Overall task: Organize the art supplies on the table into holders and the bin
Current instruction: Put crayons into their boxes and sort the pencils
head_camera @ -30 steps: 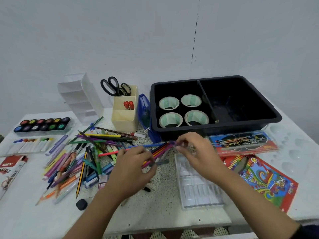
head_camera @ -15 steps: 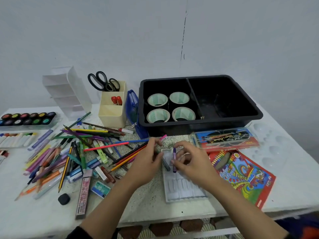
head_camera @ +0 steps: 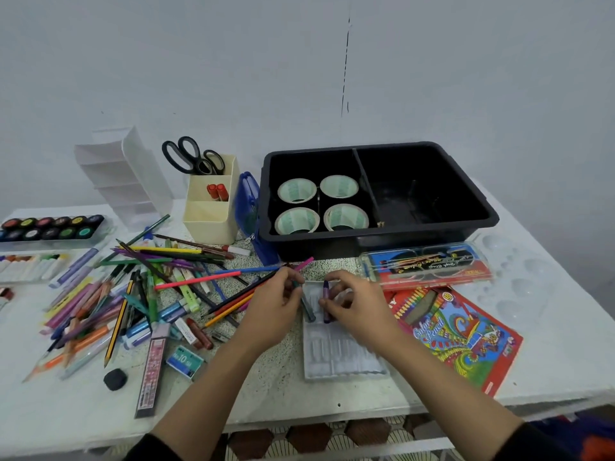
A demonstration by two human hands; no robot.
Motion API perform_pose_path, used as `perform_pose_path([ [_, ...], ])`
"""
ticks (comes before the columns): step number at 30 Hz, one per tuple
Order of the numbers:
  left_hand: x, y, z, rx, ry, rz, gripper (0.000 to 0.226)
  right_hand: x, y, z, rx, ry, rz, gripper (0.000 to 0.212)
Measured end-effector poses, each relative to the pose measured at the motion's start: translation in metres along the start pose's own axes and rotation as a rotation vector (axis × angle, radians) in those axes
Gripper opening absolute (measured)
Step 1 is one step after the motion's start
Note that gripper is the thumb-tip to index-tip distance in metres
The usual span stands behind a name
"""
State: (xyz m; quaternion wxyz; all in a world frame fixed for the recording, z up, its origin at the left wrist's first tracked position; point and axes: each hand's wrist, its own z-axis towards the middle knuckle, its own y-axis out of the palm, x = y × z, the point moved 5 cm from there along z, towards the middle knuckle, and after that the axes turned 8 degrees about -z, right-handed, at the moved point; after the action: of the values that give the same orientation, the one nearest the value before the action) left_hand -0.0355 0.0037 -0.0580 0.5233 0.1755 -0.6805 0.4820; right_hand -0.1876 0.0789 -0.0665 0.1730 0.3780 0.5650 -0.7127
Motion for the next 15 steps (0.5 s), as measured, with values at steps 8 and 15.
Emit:
perform_pose_path([
  [8,0.003,0.001,0.007,-0.103,0.104,0.194,0.017,0.003,0.007,0.004,0.022,0.044,-0.035,0.033],
  [15,0.0,-0.01,0.01,0.006,0.093,-0.026,0.016,0.005,0.002,0.007,0.004,0.089,0.013,0.034],
])
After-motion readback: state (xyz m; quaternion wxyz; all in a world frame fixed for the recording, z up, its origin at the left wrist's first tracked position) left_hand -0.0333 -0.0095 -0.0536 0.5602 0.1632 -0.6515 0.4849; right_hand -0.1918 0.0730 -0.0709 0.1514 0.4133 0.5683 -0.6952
